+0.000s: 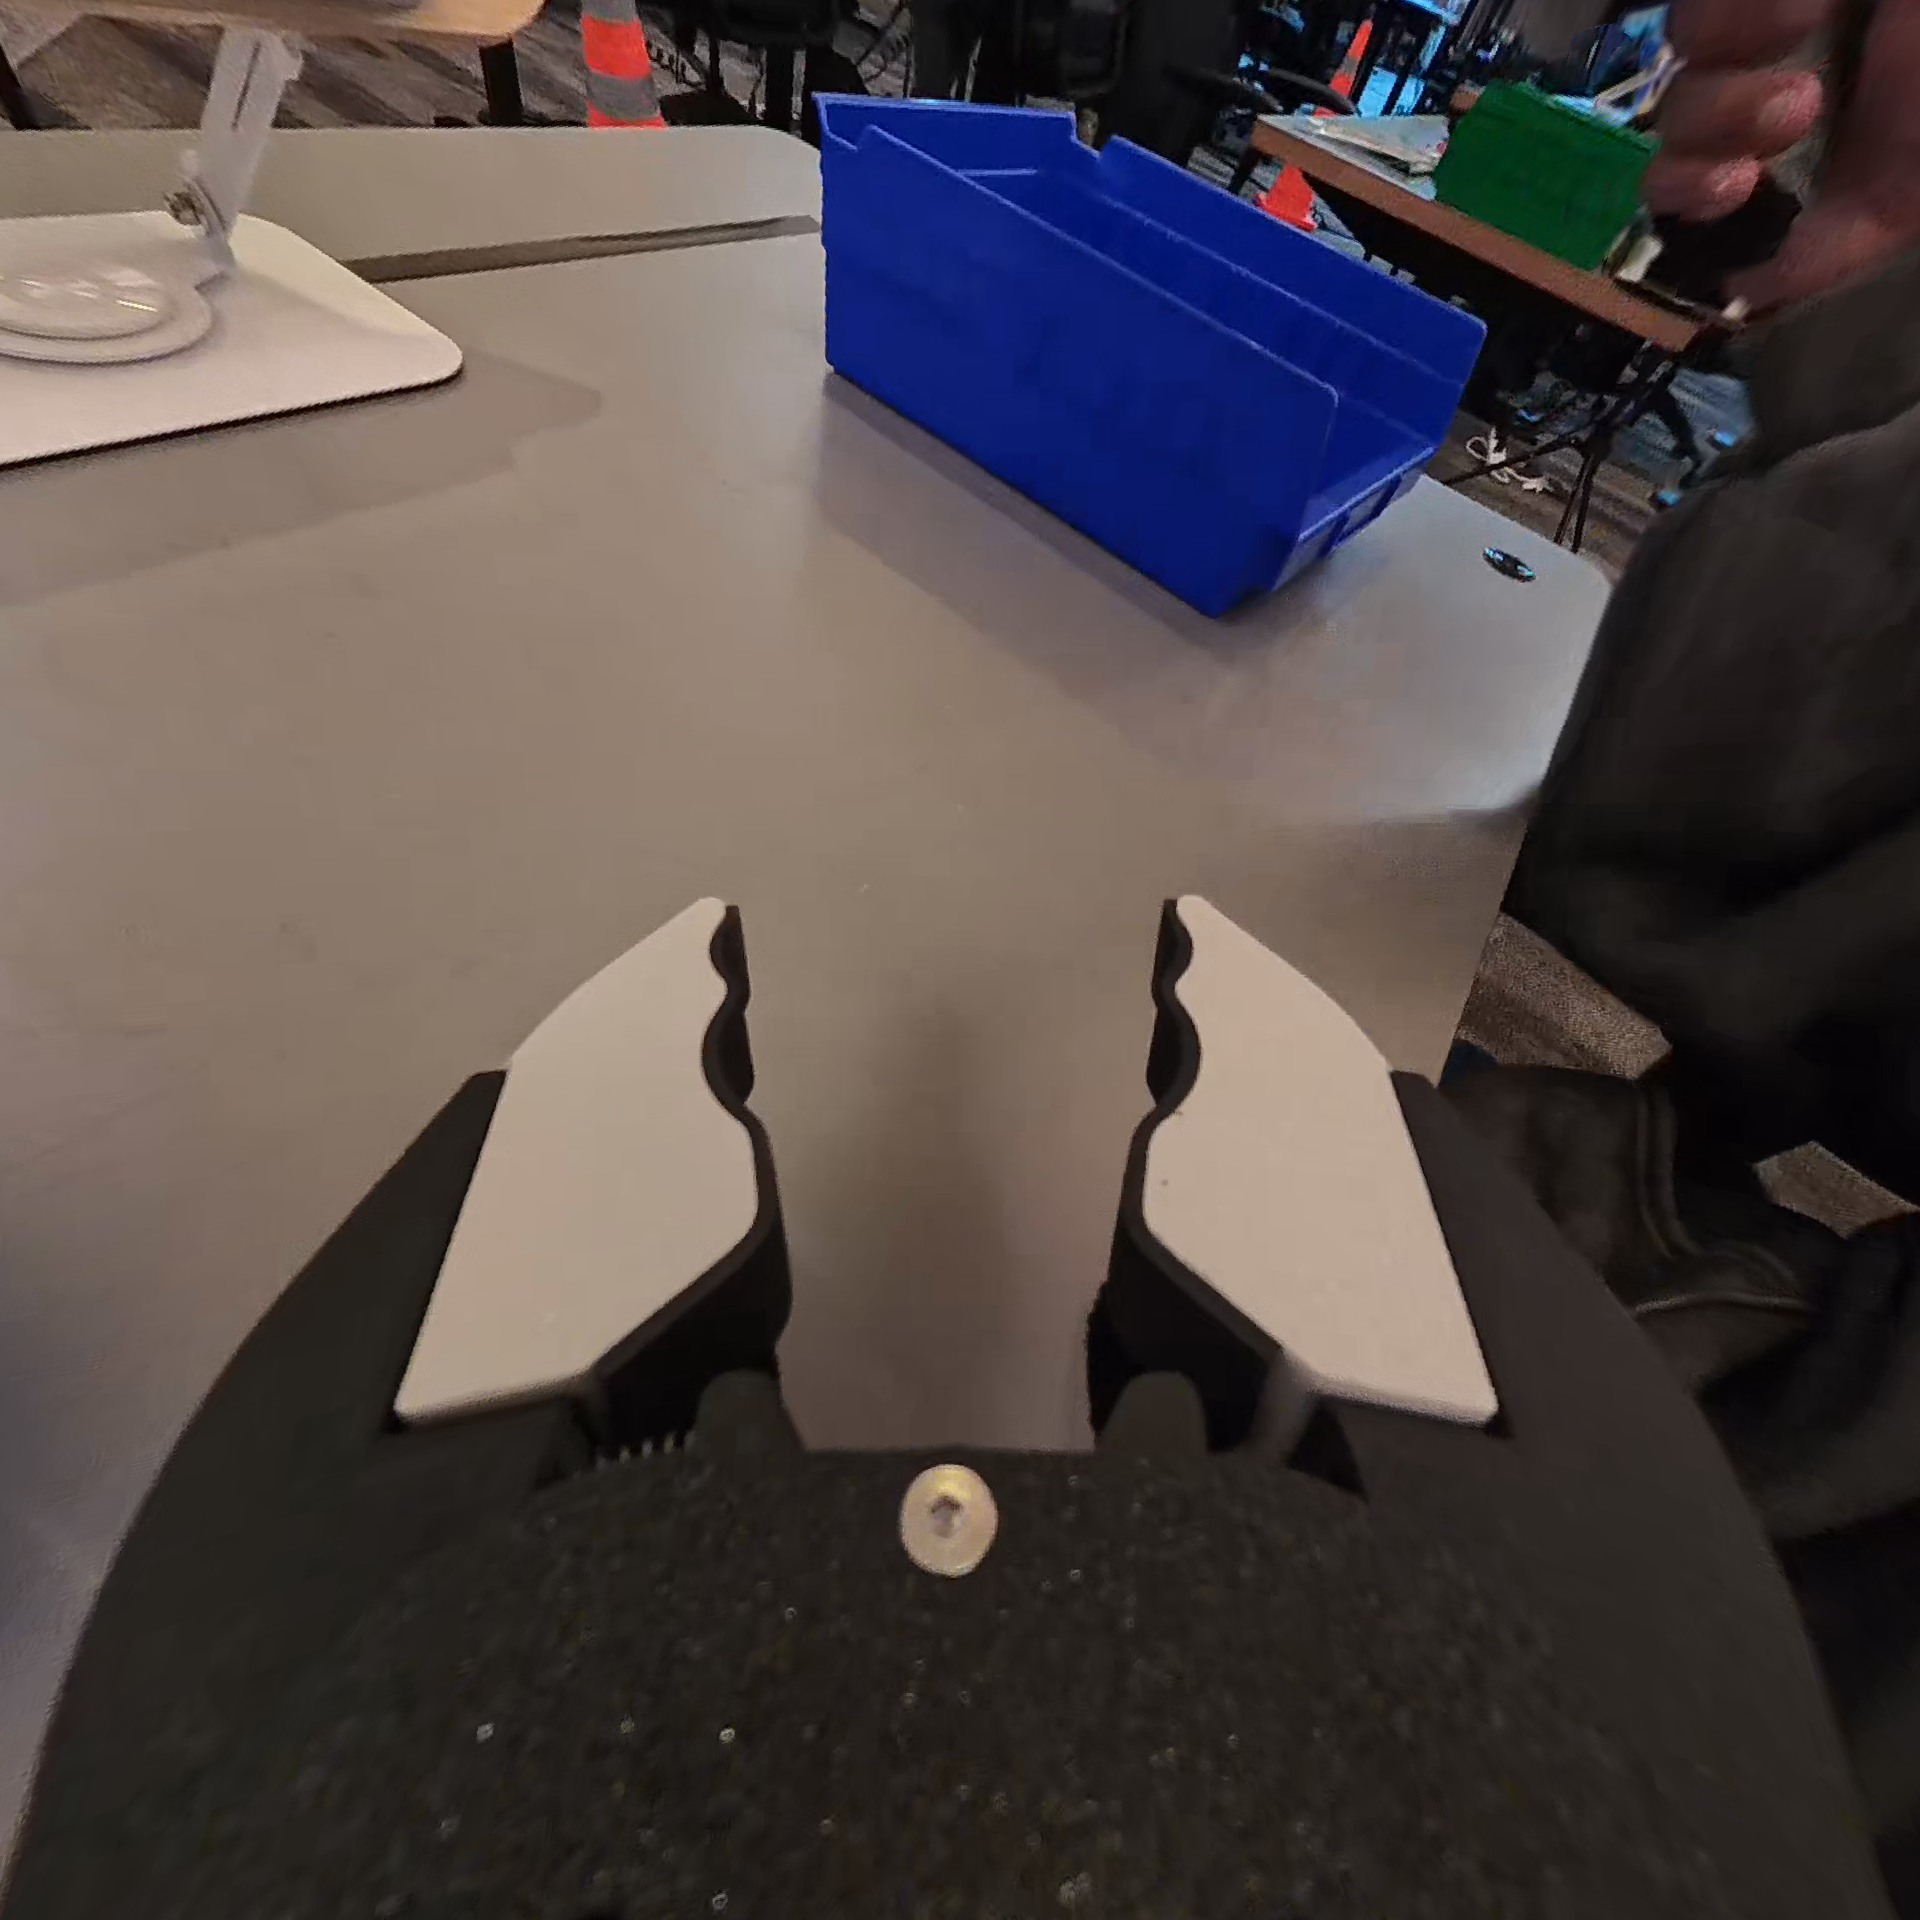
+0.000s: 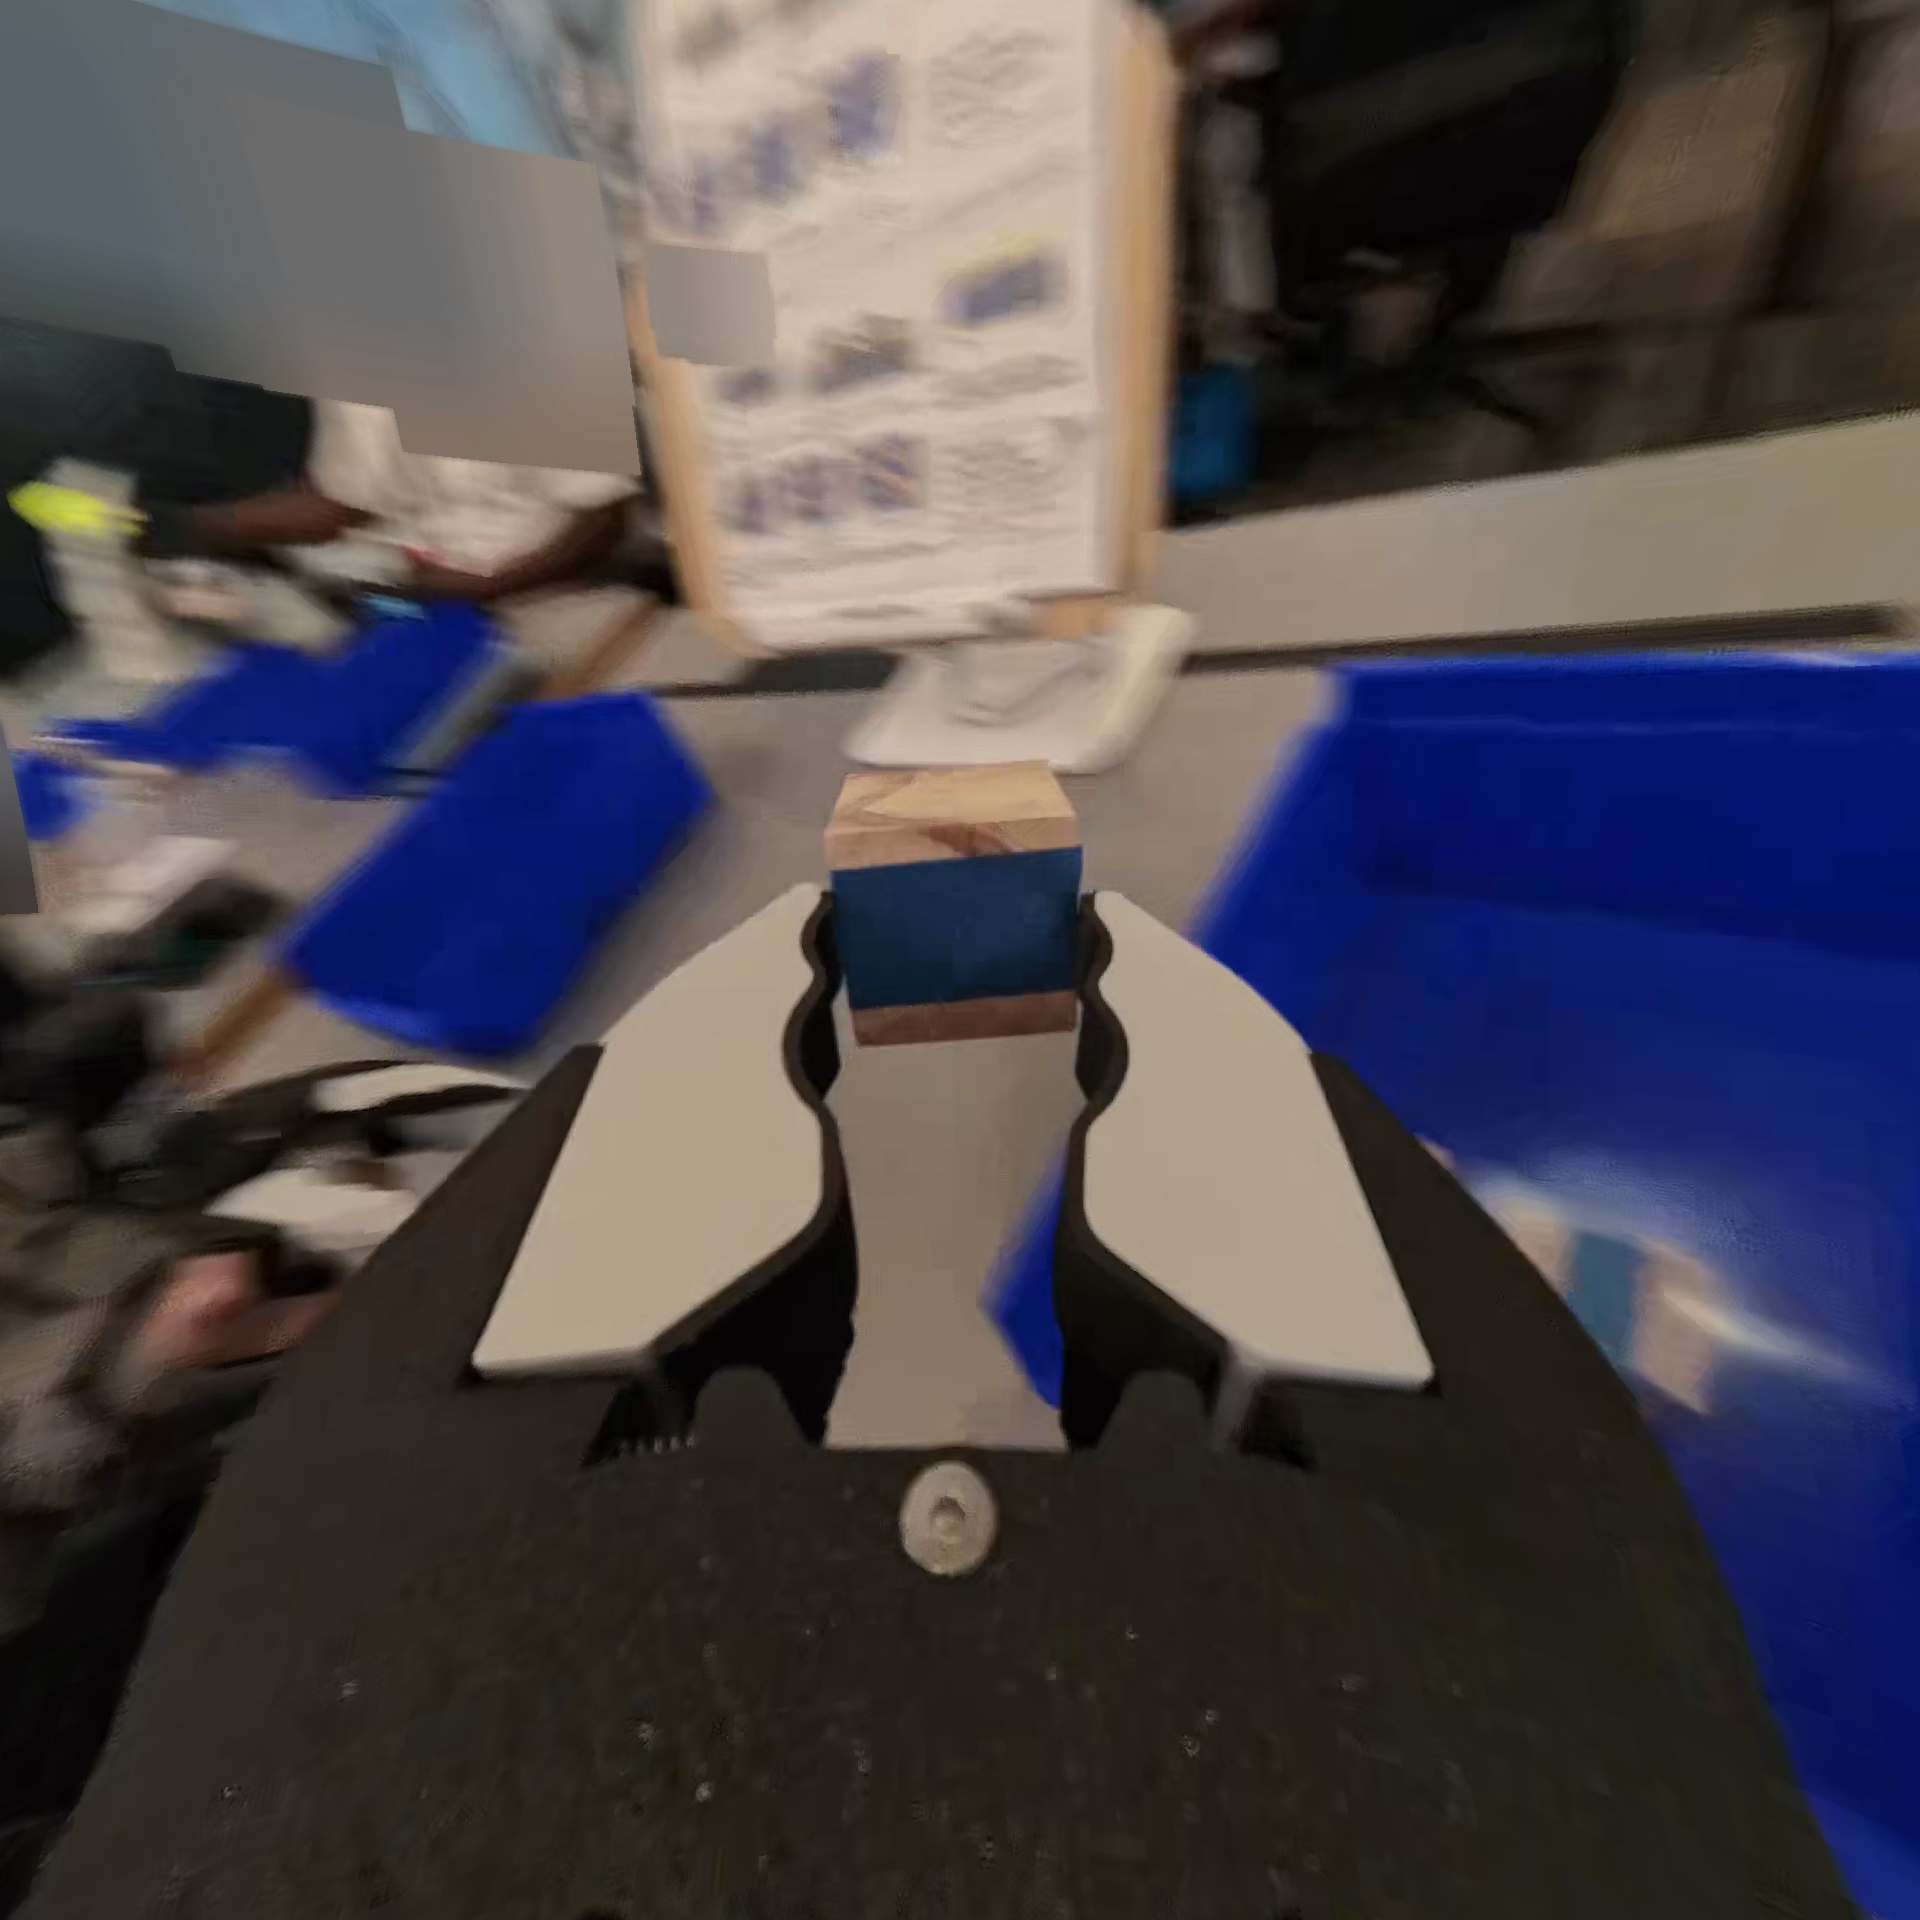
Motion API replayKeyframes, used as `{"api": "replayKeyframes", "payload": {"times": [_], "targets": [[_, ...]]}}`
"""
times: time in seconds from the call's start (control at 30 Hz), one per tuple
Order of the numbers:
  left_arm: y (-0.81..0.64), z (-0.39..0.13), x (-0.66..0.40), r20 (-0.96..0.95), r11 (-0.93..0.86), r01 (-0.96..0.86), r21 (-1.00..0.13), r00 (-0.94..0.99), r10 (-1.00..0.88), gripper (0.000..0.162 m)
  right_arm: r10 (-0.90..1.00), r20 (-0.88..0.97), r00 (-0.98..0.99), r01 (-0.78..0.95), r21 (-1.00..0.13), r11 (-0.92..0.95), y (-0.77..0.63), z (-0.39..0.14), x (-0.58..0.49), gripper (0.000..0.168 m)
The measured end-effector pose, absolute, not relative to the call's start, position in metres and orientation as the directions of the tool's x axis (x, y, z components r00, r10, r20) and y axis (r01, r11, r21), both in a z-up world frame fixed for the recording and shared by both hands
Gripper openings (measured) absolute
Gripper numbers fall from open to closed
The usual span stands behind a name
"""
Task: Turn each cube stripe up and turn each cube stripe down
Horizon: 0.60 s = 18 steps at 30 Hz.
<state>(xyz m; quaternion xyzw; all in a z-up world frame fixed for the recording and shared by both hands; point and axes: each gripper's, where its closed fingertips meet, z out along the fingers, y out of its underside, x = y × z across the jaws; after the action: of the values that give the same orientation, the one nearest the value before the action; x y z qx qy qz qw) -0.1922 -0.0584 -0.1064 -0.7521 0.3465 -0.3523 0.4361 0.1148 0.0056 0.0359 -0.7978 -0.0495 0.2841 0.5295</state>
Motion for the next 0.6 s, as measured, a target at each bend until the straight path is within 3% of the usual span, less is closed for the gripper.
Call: {"api": "replayKeyframes", "payload": {"times": [0.1, 0.2, 0.33, 0.6], "targets": [[-0.061, -0.108, -0.189, 0.255, -0.4, -0.212, -0.892, 0.494, -0.831, 0.074, 0.07, -0.223, 0.972, -0.14, -0.797, -0.588, -0.006, -0.005, 0.196, 0.043], [-0.064, -0.11, -0.184, 0.285, -0.421, -0.215, -0.881, 0.47, -0.836, 0.074, -0.076, -0.161, 0.984, -0.163, -0.636, -0.755, -0.018, -0.053, 0.229, 0.043], [-0.067, -0.115, -0.18, 0.289, -0.43, -0.24, -0.871, 0.457, -0.841, 0.074, -0.155, -0.016, 0.988, -0.146, -0.44, -0.886, -0.025, -0.107, 0.249, 0.043], [-0.07, -0.118, -0.181, 0.273, -0.421, -0.265, -0.868, 0.454, -0.848, 0.075, -0.163, 0.083, 0.983, -0.139, -0.243, -0.96, -0.028, -0.156, 0.25, 0.044]]}}
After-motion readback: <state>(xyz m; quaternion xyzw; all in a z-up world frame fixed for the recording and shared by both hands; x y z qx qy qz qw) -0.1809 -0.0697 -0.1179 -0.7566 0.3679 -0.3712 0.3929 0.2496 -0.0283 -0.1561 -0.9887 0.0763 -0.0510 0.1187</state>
